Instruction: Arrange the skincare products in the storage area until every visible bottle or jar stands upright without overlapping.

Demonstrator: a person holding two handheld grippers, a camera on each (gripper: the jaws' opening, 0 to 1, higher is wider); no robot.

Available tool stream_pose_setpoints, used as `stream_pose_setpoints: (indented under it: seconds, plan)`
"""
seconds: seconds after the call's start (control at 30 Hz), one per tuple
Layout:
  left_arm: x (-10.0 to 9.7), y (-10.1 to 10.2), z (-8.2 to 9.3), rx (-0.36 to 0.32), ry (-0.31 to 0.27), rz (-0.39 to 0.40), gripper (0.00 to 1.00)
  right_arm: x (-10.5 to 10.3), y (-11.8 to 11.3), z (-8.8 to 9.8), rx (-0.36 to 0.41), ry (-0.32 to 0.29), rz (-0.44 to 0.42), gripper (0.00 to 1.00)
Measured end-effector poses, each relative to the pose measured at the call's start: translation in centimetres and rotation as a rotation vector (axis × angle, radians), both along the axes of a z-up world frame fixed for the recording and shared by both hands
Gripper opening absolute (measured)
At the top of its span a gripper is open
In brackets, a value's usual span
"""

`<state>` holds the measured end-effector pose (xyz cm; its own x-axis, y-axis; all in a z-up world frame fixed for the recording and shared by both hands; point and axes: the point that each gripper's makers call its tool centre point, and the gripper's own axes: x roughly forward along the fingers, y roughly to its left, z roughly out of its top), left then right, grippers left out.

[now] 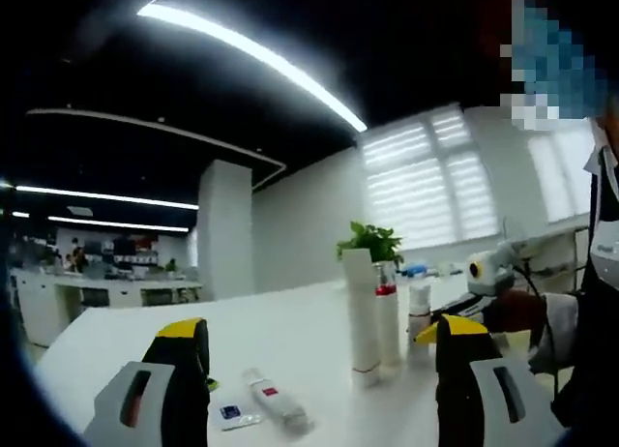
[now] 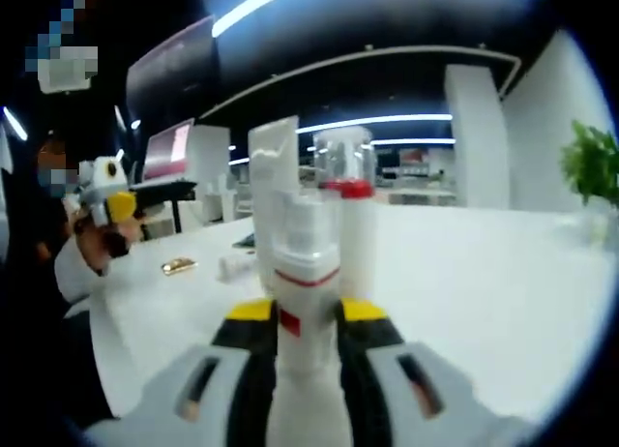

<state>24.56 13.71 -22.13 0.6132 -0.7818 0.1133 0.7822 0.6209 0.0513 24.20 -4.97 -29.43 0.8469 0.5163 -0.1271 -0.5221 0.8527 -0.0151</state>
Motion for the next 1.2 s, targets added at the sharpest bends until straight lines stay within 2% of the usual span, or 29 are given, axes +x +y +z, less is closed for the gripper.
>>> stream_pose_setpoints:
  seconds: [0.27, 0.5, 0.8, 1.0, 1.2]
  plan:
    - [0.8, 0.6, -0.7, -0.009, 0.047, 0.027, 1.00, -0.2, 0.1, -0.3, -0.044, 0.006, 0.036, 0.22]
    - [1.1, 0.8, -1.5, -0.008, 0.100, 0.026, 1.00, -0.1, 0.1, -0.3, -0.043, -0.004, 0.062, 0.22]
    - [1.3, 0.9, -2.2, 0.017, 0.126, 0.031, 1.00, -0.1, 0.2, -0.4, -0.045, -0.007, 0.093, 0.23]
    - [1.5, 0.9, -2.6, 0.024, 0.148, 0.038, 1.00, 0.0, -0.1, -0.6, -0.054, 0.002, 0.081, 0.23]
    - [1.6, 1.0, -2.8, 0.036, 0.146, 0.044, 1.00, -0.2, -0.1, -0.9, -0.045, 0.009, 0.084, 0.23]
